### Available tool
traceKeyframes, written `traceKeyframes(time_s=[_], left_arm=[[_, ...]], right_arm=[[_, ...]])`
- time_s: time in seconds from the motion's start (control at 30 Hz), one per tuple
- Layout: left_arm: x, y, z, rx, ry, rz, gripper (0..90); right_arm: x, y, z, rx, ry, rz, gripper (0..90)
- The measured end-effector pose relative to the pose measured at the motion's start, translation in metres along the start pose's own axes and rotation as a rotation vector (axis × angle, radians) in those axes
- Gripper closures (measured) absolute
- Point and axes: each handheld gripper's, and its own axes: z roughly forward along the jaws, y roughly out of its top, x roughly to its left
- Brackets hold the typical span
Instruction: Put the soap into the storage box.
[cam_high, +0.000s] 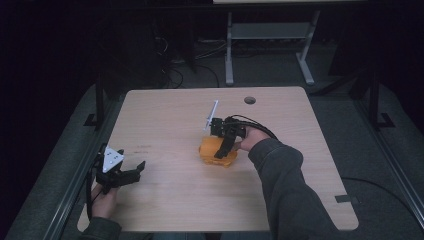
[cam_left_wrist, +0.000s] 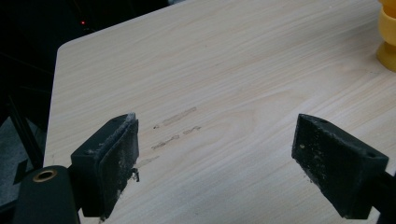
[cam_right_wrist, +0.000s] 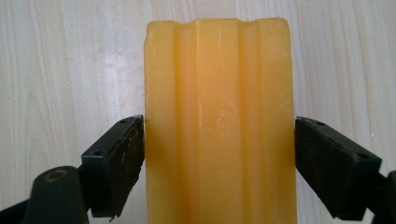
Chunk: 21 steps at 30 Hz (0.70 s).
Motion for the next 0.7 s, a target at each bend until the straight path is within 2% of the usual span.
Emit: traceKeyframes(time_s=[0.7], left_arm=[[0.0, 0.0, 0.0, 0.001, 0.0, 0.002, 14.1]], right_arm=[[0.002, -0.008, -0.015, -0.028, -0.016, 0.014, 18.2]])
